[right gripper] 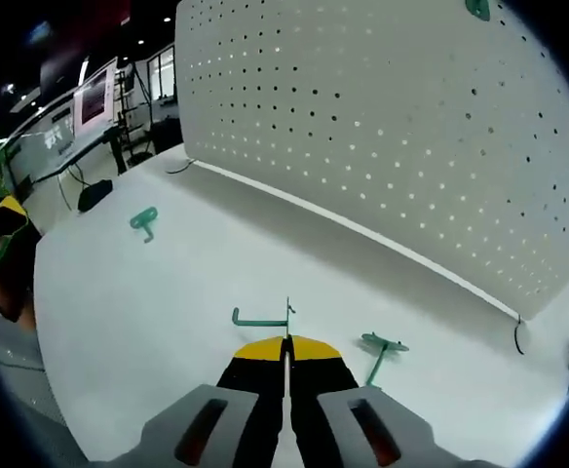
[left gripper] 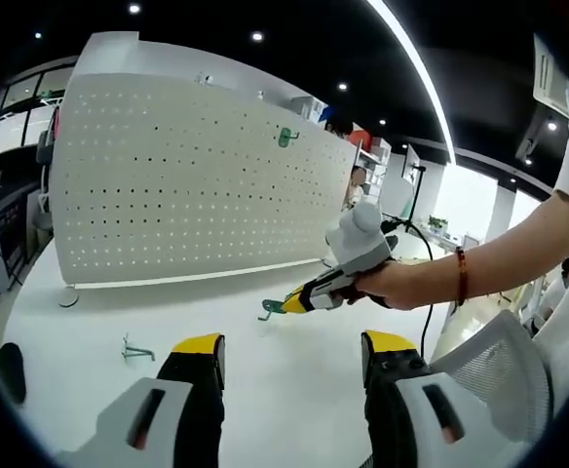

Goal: Insert the hook assembly into the mounting plate slot until the hook locks in place.

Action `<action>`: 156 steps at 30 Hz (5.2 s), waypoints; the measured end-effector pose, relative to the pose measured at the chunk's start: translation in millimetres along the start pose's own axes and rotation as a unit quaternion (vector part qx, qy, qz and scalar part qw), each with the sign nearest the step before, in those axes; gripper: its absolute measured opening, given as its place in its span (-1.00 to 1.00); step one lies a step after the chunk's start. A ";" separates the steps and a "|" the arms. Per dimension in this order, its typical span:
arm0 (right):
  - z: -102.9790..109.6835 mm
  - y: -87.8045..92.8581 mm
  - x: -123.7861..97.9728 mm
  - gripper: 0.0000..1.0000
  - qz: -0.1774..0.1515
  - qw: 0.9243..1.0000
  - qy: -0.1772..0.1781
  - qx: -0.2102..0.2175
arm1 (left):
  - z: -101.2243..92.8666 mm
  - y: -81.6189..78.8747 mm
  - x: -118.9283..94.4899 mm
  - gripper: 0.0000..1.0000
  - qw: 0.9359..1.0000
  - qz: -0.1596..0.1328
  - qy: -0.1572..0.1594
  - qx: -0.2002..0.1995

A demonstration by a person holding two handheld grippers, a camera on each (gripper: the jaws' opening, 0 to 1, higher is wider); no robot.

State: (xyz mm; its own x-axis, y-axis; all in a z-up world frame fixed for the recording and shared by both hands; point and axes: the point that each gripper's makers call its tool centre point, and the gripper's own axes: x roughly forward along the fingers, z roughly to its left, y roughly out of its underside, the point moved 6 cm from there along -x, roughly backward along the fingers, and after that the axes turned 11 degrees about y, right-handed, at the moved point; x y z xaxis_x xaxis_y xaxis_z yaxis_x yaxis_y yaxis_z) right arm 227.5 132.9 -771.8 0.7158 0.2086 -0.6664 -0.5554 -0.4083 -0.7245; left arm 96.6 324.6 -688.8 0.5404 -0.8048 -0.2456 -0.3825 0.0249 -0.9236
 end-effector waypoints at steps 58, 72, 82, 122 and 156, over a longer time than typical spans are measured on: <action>21.4 -20.8 -98.7 -1.00 -0.150 0.988 -0.025 0.024 | -30.5 -13.0 11.8 0.07 0.999 -0.005 0.035 -0.009; 21.1 -40.7 -129.1 -1.00 -0.204 0.977 -0.022 0.052 | -32.0 -19.0 13.0 0.01 0.996 -0.044 0.049 -0.056; 26.2 -52.5 -151.6 -1.00 -0.238 0.970 -0.025 0.047 | -35.5 -31.0 14.3 -0.05 0.990 -0.081 0.065 -0.090; 69.5 -62.5 -194.2 -1.00 -0.325 0.941 -0.097 0.003 | -38.7 -49.3 11.1 -0.68 0.916 -0.231 0.138 -0.299; 75.8 -60.2 -209.6 -1.00 -0.396 0.909 -0.085 -0.102 | -42.3 -48.7 9.4 -0.92 0.865 -0.262 0.190 -0.382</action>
State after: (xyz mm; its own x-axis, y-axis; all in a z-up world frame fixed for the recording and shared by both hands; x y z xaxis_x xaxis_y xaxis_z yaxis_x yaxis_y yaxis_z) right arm 78.9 181.1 -601.8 0.7709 0.6367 0.0190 0.2079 -0.2232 -0.9523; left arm 88.6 290.7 -633.7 0.5607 -0.7268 0.3969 -0.6217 -0.6860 -0.3780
